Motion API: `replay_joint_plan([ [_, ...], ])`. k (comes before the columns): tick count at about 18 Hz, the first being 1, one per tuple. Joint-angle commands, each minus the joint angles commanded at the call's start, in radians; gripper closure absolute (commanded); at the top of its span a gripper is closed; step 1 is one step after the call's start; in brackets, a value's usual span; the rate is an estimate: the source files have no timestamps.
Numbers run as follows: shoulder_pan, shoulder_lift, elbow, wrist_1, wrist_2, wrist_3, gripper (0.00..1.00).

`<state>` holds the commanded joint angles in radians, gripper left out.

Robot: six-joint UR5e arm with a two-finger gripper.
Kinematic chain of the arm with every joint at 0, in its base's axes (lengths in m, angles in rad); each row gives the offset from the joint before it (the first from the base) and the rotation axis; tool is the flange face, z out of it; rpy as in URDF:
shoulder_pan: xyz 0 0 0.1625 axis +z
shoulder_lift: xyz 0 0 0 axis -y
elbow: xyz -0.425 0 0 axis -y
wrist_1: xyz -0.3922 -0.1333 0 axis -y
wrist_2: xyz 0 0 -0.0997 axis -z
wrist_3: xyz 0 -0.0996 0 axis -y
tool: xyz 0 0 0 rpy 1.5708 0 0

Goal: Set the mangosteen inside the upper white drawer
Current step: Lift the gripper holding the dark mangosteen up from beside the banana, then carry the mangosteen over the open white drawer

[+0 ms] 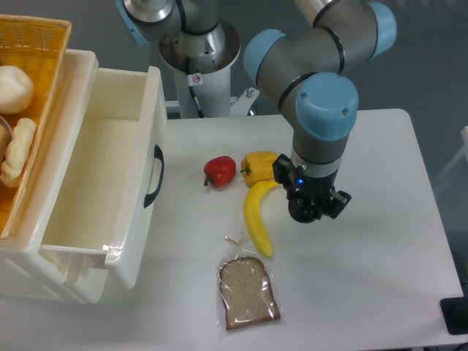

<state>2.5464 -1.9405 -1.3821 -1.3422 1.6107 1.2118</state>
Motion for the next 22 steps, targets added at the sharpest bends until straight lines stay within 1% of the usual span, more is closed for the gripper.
replay_joint_plan([
  [4, 0.002, 0.003, 0.003, 0.0, -0.002, -0.002, 1.0],
  [8, -0.008, 0.024, -0.002, -0.006, -0.031, -0.024, 1.0],
  [10, -0.011, 0.066, -0.002, -0.024, -0.061, -0.037, 1.0],
  [12, -0.018, 0.118, -0.002, -0.058, -0.1, -0.073, 1.0],
  [14, -0.038, 0.165, -0.002, -0.084, -0.126, -0.101, 1.0],
  [17, -0.07, 0.222, -0.003, -0.12, -0.159, -0.144, 1.0],
  [20, -0.11, 0.276, -0.018, -0.127, -0.199, -0.187, 1.0],
  [22, -0.161, 0.31, -0.035, -0.127, -0.219, -0.201, 1.0],
])
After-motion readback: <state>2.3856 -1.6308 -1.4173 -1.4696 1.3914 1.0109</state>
